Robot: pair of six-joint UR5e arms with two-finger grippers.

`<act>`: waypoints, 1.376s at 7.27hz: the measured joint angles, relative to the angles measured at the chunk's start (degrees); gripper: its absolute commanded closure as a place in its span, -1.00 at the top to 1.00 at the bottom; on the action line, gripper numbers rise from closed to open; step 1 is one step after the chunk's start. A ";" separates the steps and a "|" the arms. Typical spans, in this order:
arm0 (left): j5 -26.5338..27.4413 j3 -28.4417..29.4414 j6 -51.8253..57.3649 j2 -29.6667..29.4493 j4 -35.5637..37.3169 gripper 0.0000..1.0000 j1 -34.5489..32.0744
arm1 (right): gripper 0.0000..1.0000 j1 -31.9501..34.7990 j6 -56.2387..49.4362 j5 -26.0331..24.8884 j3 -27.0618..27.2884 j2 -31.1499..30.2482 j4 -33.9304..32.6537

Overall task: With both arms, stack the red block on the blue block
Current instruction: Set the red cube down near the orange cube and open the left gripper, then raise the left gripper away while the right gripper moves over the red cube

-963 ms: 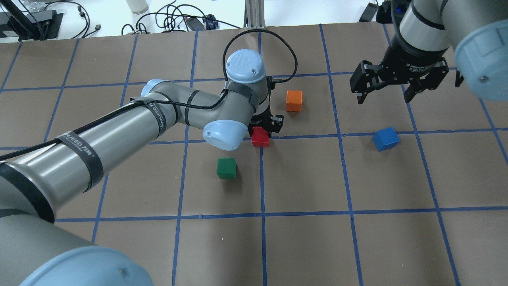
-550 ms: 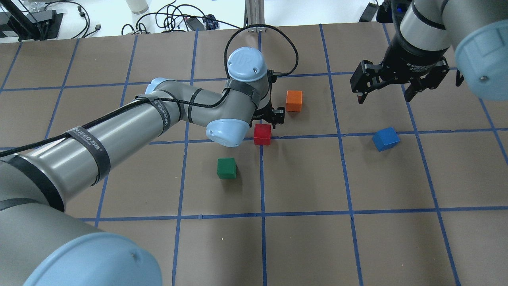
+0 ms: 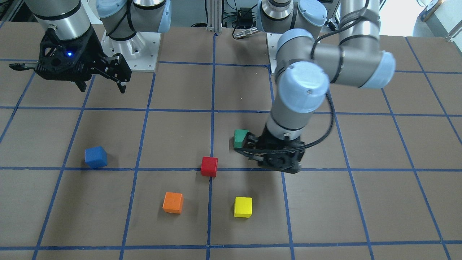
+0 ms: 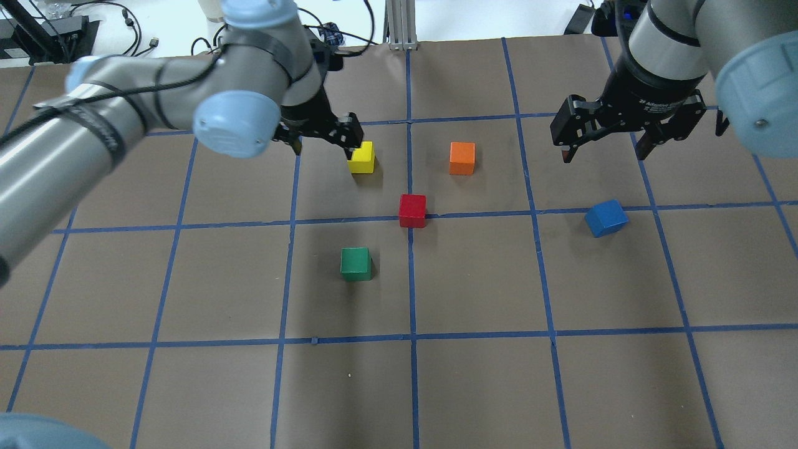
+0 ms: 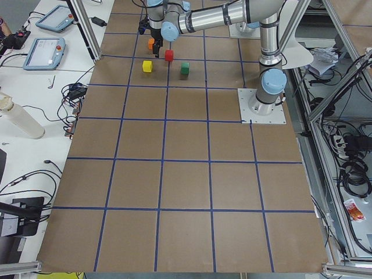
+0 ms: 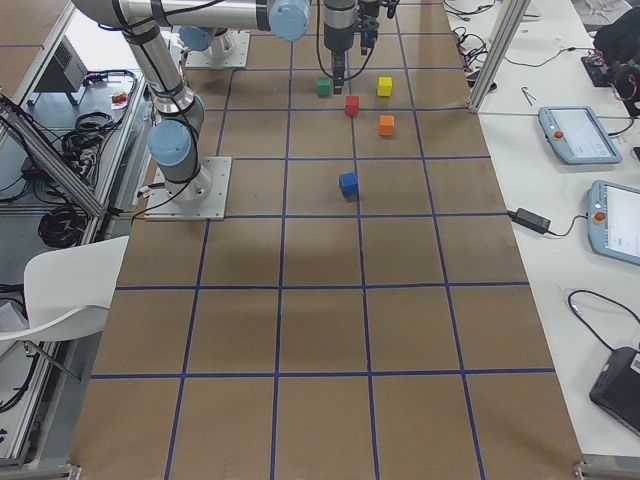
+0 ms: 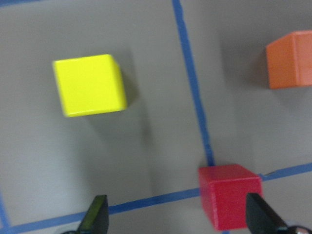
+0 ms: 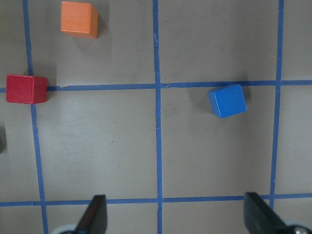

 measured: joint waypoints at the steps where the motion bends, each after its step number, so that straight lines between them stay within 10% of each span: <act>1: 0.04 1.01 2.41 4.17 -5.77 1.00 3.86 | 1.00 0.04 -0.01 0.04 0.00 0.10 0.10; 10: 2.13 7.09 -3.80 12.60 -20.92 1.00 5.67 | 1.00 3.10 1.82 1.18 1.02 9.45 -5.70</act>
